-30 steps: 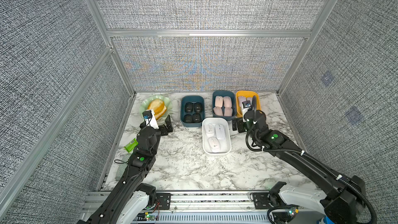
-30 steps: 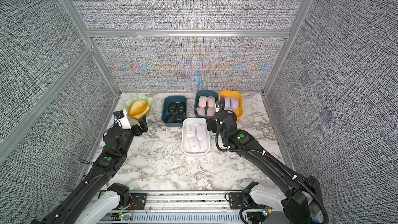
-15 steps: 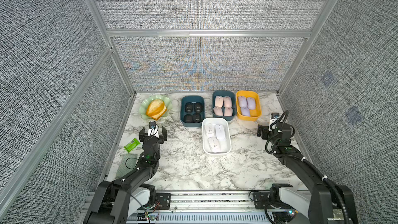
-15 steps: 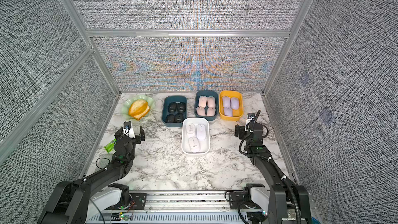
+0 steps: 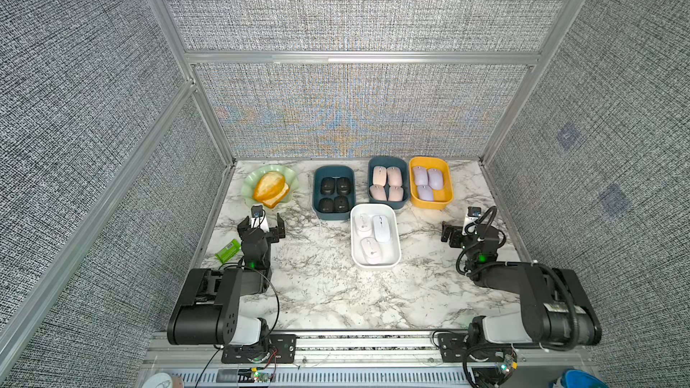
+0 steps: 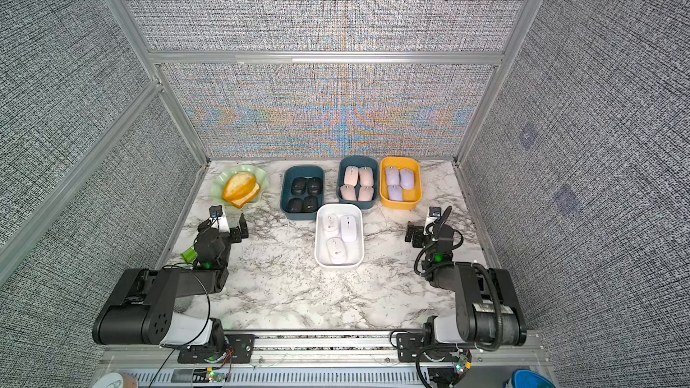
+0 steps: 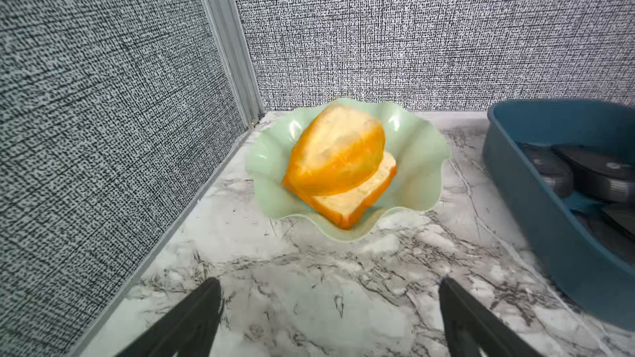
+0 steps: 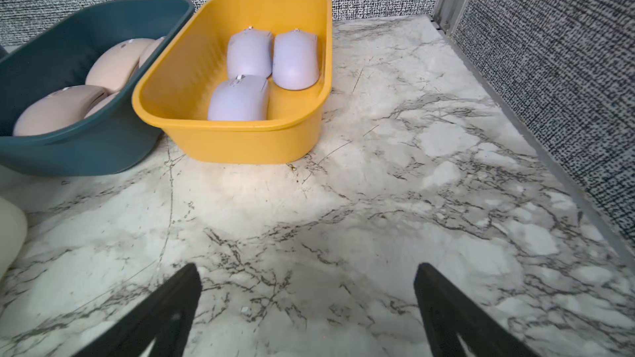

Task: Place the mice by color into the storage box
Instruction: Reset both arms

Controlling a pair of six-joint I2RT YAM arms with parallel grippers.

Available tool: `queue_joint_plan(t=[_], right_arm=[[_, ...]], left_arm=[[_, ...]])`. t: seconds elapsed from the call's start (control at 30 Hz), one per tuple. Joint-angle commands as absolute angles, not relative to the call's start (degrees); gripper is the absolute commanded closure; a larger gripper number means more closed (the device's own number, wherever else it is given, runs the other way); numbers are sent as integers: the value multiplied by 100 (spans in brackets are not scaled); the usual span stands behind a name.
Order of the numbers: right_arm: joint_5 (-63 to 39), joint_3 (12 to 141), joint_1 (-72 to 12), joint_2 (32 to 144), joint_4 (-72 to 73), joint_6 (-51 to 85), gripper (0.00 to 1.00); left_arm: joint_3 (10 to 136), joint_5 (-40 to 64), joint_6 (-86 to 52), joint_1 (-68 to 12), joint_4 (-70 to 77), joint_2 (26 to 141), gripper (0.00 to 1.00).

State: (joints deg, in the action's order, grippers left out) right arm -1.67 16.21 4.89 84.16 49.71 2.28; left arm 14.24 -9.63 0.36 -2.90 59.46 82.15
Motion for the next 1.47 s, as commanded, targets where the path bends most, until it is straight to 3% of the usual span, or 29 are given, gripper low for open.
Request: queue_joint_plan(t=[0.0,0.1,0.2,1.43], right_arm=[[56,1467,486,8806,6503,383,1],[218,2004,440,8656,5217,362,1],[520,2067,279,8669,5112,299,1],[687,2017,141,8679,5237,185,1]], left_arm=[[1460,-712,-43,-278,5853,8221,1],[1459,-711,-44,-268,5869,8229,1],[1459,-703,-44,-264,5871,8227,1],[1468,-694,-44,-272,5836,8214,1]])
